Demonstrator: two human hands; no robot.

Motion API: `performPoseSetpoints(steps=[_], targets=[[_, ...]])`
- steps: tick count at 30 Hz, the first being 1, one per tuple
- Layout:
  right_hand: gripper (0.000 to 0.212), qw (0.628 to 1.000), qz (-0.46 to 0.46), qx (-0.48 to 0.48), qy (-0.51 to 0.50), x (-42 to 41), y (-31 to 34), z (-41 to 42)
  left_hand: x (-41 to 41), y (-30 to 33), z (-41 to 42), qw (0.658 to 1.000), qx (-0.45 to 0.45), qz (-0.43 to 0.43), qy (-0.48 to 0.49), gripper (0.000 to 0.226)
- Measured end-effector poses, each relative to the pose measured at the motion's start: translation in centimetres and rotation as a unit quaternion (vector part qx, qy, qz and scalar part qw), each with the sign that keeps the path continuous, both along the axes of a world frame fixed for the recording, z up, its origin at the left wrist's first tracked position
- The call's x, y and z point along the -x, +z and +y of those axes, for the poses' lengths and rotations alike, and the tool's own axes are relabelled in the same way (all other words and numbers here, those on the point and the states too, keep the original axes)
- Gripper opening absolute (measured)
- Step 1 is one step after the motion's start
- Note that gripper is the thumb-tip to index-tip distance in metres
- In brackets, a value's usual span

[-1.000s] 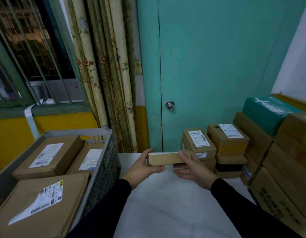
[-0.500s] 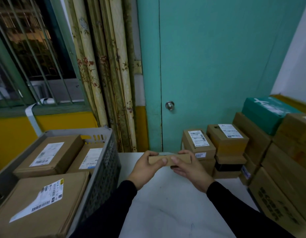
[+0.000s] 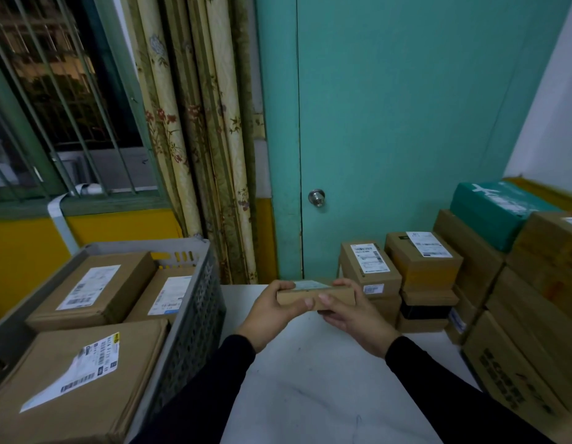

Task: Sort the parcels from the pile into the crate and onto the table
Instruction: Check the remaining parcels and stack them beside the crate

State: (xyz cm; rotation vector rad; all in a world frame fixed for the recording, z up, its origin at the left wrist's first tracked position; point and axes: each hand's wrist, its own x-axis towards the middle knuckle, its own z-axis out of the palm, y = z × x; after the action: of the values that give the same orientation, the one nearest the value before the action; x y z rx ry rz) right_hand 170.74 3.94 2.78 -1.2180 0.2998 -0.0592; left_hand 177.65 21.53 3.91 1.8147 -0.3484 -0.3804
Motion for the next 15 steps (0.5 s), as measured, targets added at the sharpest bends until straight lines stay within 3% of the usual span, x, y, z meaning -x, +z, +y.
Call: performPoseSetpoints(steps=[3,6,8,11,15], targets=[[0.056,1.0,0.005,-0.026,0.006,0.21,0.03,0.0,0.06,0.03,0.17,0.998,0.042,0.053,-0.015,0.057],[0.036,0.994,0.024,-0.105,-0.008,0.14,0.06,-0.17,-0.19,0.13,0.32,0.99,0.081,0.115,0.012,0.043],[0.025,0.995,0.028,-0.095,0.0,0.15,0.02,-0.35,-0.56,-0.04,0.47,0.985,0.096,0.137,0.048,0.038],[0.005,0.999,0.036,-0.021,0.004,0.02,-0.16,-0.58,-0.66,-0.2,0.7,0.972,0.132,0.182,0.062,0.082],[0.04,0.999,0.03,0.044,-0.009,-0.11,-0.47,-0.79,-0.53,0.26,0.74,0.971,0.118,0.203,0.04,0.105]])
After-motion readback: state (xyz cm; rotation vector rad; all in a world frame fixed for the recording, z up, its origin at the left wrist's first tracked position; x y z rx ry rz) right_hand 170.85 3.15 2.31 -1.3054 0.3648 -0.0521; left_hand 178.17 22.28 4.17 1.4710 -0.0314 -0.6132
